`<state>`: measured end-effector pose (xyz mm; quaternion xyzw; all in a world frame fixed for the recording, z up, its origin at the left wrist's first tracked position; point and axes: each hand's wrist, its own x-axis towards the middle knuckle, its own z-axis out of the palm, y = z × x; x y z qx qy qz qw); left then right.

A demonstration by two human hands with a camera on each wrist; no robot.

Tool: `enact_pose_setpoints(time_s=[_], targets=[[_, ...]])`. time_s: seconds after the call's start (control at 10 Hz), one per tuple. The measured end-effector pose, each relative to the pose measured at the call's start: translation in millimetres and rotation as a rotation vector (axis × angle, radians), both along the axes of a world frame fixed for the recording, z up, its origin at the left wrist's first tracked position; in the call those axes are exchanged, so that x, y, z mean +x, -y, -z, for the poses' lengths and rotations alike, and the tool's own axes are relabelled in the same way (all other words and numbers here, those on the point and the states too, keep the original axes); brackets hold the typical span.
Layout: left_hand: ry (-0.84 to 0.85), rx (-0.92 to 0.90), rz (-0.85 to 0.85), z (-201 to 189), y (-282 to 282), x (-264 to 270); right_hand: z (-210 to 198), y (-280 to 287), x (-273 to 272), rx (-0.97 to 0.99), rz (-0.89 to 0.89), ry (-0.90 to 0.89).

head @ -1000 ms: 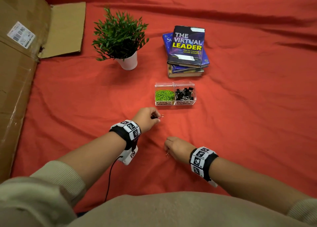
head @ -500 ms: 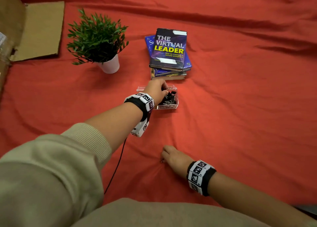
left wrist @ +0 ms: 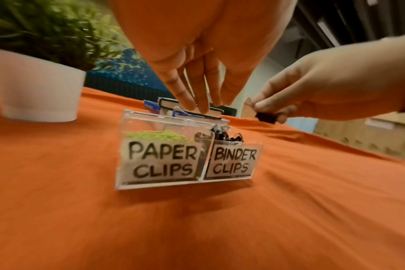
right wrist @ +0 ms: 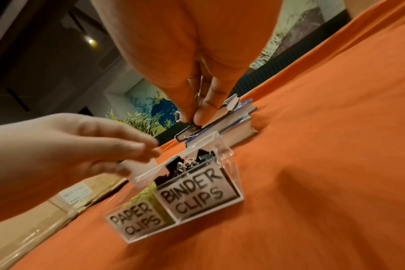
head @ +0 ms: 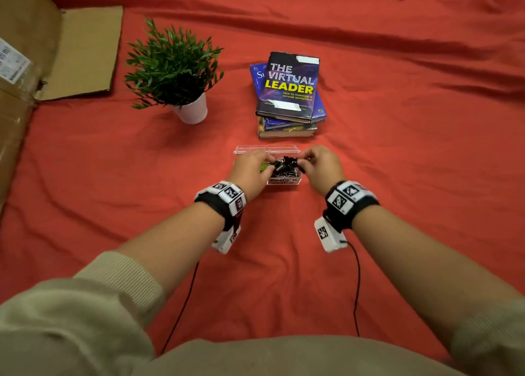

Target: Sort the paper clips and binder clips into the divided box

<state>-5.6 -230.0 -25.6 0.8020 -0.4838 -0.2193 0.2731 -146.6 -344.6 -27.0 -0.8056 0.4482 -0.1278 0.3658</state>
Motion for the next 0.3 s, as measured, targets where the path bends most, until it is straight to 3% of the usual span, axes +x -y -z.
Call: enact_pose_setpoints(time_s=[0.1, 0.2, 0.3], targets=[[-0.066, -0.012, -0.073, 6.4, -44.1, 0.6, -2.4, 7.4, 22.8, -0.023, -0.08, -0.062], [-0.094, 0.023, -0.081, 22.0, -99.1, 0.7, 3.1, 3.2, 32.7, -0.035, -0.247, -0.24], [-0.159, 0.085, -0.111, 37.6, -180.3, -3.2, -8.2, 9.5, 29.2, -0.106, -0.217, -0.174]])
